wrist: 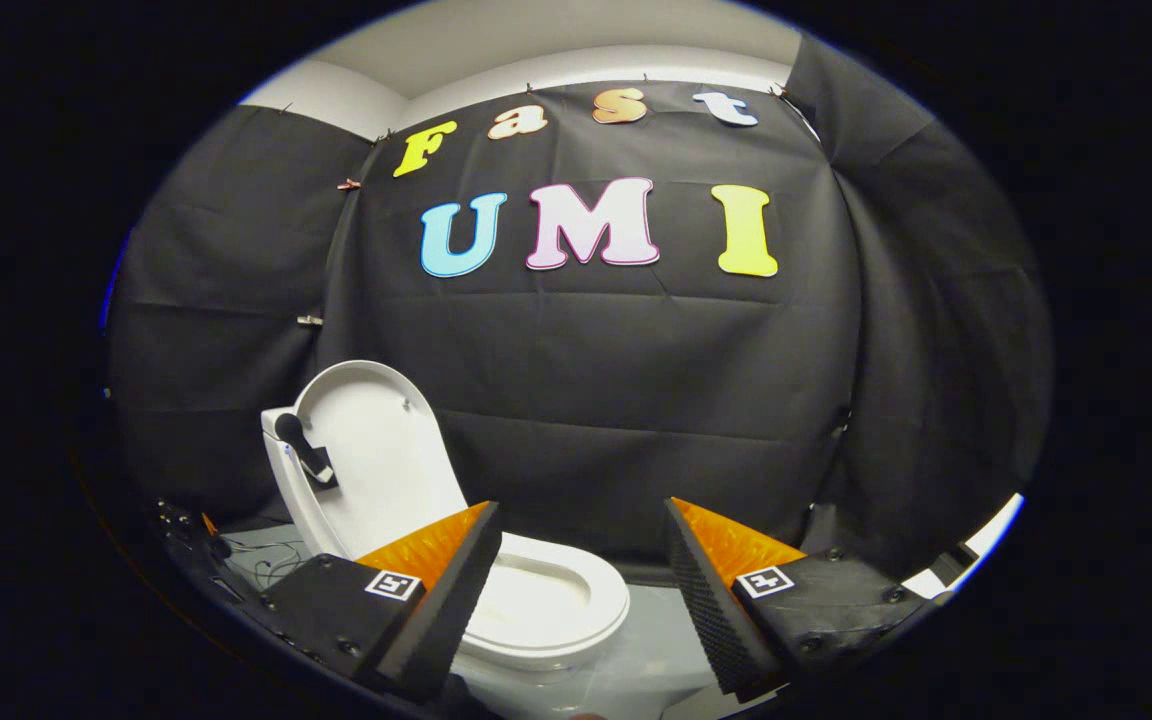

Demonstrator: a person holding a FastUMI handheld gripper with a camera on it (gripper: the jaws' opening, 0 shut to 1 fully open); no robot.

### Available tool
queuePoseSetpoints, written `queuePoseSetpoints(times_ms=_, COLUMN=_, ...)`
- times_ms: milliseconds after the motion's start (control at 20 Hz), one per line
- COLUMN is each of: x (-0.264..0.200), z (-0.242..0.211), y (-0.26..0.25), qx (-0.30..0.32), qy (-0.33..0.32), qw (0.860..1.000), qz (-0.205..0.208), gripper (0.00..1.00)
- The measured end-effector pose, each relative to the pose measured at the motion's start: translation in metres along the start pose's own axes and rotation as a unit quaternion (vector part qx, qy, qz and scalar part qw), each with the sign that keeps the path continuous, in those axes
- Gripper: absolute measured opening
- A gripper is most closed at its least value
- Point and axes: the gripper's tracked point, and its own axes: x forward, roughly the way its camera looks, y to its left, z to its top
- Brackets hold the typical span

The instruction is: Open the toilet lid.

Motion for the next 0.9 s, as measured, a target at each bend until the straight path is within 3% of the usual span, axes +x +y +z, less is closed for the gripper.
queuePoseSetpoints(times_ms=450, x=0.003, z=-0.017, y=0.038, qx=-0.018, qy=0.018, qw=0.999, qz=0.034, gripper=0.99)
queuePoseSetpoints(times_ms=900, x=0.007, z=-0.015, y=0.022, qx=-0.034, qy=0.009, qw=0.999, qz=0.015, gripper=0.99)
